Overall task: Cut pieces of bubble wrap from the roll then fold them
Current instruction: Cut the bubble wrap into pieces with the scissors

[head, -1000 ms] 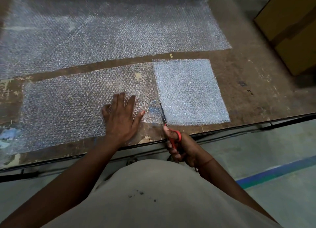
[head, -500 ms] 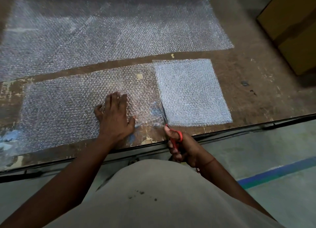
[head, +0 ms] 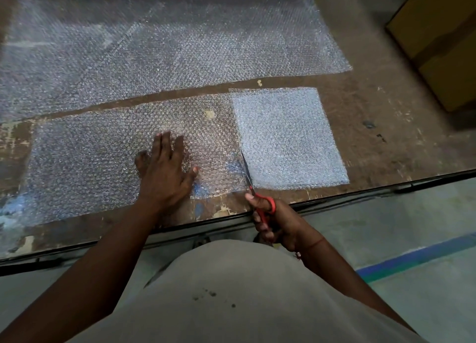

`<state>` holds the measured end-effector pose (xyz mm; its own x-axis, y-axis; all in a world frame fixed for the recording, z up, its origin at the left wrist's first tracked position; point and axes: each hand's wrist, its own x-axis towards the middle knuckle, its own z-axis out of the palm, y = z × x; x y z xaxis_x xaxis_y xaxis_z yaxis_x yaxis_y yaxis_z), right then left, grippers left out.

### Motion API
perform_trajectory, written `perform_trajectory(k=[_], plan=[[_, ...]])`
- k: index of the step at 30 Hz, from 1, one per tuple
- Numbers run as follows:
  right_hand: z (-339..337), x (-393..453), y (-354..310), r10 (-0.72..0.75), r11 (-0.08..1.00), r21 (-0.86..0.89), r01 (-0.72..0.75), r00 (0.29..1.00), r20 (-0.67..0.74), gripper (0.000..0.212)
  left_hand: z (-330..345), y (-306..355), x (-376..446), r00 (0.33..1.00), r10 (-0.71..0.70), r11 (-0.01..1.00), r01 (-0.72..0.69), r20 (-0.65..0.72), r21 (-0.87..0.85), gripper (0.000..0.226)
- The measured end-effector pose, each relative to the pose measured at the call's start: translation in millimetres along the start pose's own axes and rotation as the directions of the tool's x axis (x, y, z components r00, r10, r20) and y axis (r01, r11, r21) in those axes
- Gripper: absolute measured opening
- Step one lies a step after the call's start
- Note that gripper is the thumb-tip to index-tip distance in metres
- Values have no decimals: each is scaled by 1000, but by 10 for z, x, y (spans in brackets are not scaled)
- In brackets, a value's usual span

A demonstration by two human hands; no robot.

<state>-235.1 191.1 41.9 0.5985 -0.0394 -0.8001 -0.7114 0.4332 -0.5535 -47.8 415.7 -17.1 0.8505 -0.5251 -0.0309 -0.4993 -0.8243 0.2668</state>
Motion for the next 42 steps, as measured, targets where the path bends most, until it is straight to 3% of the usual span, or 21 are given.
perform_trajectory(k=[3, 6, 11, 17, 19, 34, 42], plan=[[13, 2, -3, -8, 1000, -18, 8, 1000, 6, 35, -27, 108, 42, 996, 50, 999, -50, -71, -2, 84], [9, 18, 3, -14, 1000, -12, 14, 1000, -1, 44, -9, 301, 90, 995, 84, 996, -86, -55, -27, 85], [18, 27, 5, -31, 999, -15, 31, 999, -5, 25, 154, 445, 52, 994, 60, 997, -65, 92, 51, 98], [31, -2, 19, -39, 999, -38, 38, 999, -32, 26, 212, 369, 8, 993, 57, 994, -66, 100, 88, 104], [57, -10, 39, -42, 999, -12, 42, 998, -39, 18, 219, 365, 10, 994, 56, 994, -64, 95, 84, 105], [103, 49, 52, -53, 998, 13, 53, 997, -49, 34, 204, 359, -13, 994, 54, 992, -65, 92, 113, 104], [117, -1, 48, 19, 998, -58, -24, 997, -79, 43, 200, 329, 14, 994, 58, 992, -68, 93, 104, 106]])
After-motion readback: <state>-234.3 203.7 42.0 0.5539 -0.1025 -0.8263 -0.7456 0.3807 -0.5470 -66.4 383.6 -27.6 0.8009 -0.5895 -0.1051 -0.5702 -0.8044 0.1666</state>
